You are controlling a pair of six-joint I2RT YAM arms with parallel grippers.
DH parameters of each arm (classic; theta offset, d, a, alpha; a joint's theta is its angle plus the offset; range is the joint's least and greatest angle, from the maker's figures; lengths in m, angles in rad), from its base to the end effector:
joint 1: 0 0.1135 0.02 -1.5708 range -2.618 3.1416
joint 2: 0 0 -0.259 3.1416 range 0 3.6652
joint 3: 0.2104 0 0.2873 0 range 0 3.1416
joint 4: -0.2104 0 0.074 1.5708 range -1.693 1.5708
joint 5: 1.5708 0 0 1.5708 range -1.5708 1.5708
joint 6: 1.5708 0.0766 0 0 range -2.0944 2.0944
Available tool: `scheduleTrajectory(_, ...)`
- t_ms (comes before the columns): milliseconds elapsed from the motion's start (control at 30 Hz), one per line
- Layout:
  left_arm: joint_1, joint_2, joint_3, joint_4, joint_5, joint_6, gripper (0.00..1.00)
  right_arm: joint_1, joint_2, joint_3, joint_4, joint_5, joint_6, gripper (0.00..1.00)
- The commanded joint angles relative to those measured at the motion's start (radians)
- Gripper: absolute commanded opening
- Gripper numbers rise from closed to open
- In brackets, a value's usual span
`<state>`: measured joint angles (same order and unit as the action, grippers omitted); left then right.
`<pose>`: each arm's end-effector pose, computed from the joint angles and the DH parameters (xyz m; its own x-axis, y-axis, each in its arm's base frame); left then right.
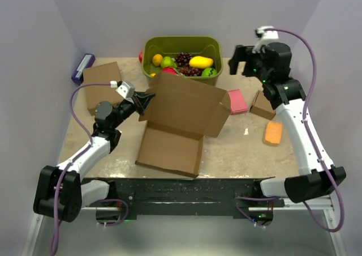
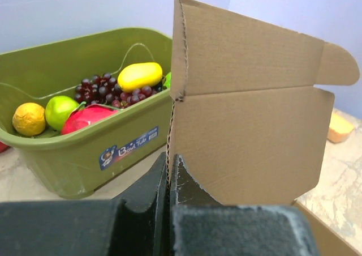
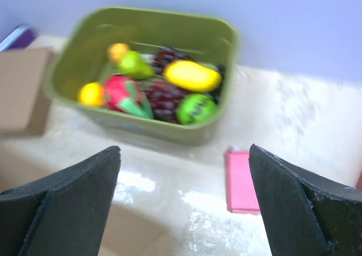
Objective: Fold the paper box
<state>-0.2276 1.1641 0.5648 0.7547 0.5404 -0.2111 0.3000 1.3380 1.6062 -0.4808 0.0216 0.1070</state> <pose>0.3042 -0.1109 0.2641 0.0031 -0.1852 -0.9827 0.7050 0.6974 -0.1291 0.3468 0.1055 0.4661 -0.2298 0.0407 -0.9724 -0.2522 0.9625 0.0999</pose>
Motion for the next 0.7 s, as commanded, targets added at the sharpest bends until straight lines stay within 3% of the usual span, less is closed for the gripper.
scheduleTrajectory(0,0.033,-0.006,-0.045,0.236,-0.033,-0.12,0.0,-0.249,-0.014,-0.15,0.074,-0.11,0.226,0.99)
scheduleTrajectory(233,0.085,0.009,-0.101,0.399,-0.033,-0.206,0.0,-0.45,-0.026,-0.421,0.062,0.032,0.293,0.99)
scheduleTrajectory(333,0.093,0.02,-0.111,0.446,-0.019,-0.218,0.0,-0.473,-0.04,-0.498,0.064,0.26,0.293,0.99)
scheduleTrajectory(400,0.093,0.02,-0.106,0.451,-0.008,-0.215,0.0,-0.489,-0.02,-0.523,0.035,0.331,0.301,0.99)
scheduleTrajectory(667,0.093,-0.018,-0.111,0.468,0.016,-0.234,0.0,-0.541,0.01,-0.626,-0.068,0.314,0.309,0.99)
